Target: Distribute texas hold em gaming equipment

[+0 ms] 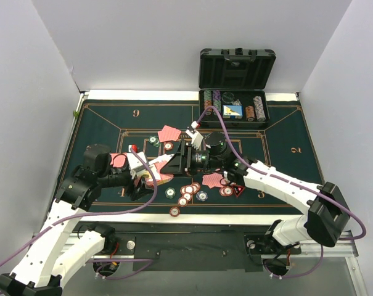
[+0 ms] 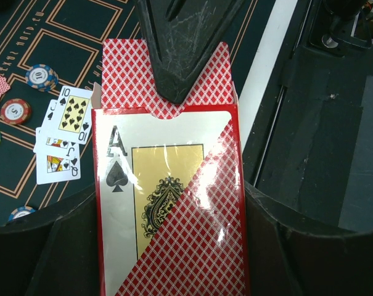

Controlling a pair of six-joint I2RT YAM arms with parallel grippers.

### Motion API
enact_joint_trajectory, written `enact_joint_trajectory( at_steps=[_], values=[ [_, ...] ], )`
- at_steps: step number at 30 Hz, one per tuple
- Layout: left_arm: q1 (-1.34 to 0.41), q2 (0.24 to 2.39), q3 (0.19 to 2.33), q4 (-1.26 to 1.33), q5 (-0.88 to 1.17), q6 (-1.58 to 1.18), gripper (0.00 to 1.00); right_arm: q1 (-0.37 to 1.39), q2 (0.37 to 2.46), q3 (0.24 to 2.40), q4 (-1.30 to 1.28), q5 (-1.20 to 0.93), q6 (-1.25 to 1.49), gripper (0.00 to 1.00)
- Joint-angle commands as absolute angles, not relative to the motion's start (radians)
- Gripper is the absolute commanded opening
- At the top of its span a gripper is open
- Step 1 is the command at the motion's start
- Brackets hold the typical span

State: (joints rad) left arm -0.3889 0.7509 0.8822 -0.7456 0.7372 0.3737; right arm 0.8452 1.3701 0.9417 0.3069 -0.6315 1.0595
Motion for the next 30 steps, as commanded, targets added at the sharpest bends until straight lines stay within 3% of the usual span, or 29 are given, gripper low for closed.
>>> enact_joint_trajectory(
  at_steps=[1, 6, 17, 30],
  values=[
    [-0.383, 0.745, 0.940, -0.678, 0.772, 0.364, 0.00, 0.839, 1.365, 0.922, 0.353, -0.641, 1.061, 0.45],
    [-0.383, 0.746, 0.942, -0.677, 0.773, 0.365, 0.00, 0.802, 1.335, 0.910, 0.334, -0.644, 1.057, 0.38],
    [-0.383, 0.742, 0.942, -0.676, 0.772, 0.362, 0.00, 0.755, 1.281, 0.913, 0.265, -0.646, 1.029, 0.34],
    [-0.383, 0.738, 0.925, -0.675, 0.764, 0.368, 0.00, 0.706, 1.209, 0.899, 0.305, -0.663, 1.100, 0.02]
  ],
)
